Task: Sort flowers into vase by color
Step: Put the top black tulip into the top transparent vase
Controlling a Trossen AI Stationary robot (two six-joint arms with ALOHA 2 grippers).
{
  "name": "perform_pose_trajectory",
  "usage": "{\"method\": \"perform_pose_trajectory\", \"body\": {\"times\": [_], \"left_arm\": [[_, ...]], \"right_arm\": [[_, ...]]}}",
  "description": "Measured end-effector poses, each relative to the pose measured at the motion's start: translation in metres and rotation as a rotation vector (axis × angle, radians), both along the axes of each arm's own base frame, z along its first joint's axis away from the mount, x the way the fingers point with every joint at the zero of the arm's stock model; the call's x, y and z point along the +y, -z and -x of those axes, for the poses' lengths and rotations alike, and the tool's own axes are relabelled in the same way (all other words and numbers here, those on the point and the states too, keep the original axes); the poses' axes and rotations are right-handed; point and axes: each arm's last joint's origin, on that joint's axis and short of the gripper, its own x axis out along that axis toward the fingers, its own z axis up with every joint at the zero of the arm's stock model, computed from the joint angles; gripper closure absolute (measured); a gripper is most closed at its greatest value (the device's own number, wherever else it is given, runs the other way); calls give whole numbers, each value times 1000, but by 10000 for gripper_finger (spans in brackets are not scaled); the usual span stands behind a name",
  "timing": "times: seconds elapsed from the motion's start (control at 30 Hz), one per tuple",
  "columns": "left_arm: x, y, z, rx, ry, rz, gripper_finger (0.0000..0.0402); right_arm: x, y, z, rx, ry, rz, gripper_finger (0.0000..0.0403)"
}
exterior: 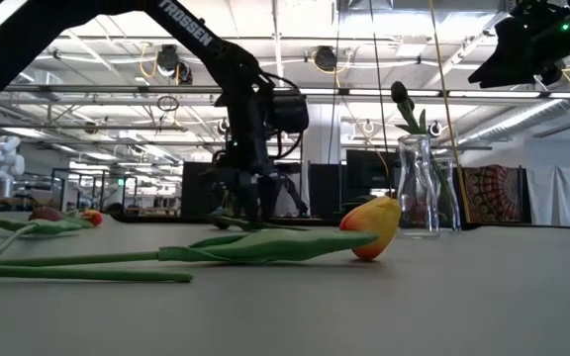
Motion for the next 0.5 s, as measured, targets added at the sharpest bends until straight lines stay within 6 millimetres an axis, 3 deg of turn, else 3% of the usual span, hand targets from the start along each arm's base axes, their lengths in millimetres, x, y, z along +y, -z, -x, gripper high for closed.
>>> {"method": "perform_pose_trajectory", "body": {"times": [0.5], "left_arm": [[10,6,1,-2,-22,-6,269]], "right_arm": [[0,0,0,0,0,0,197]]}}
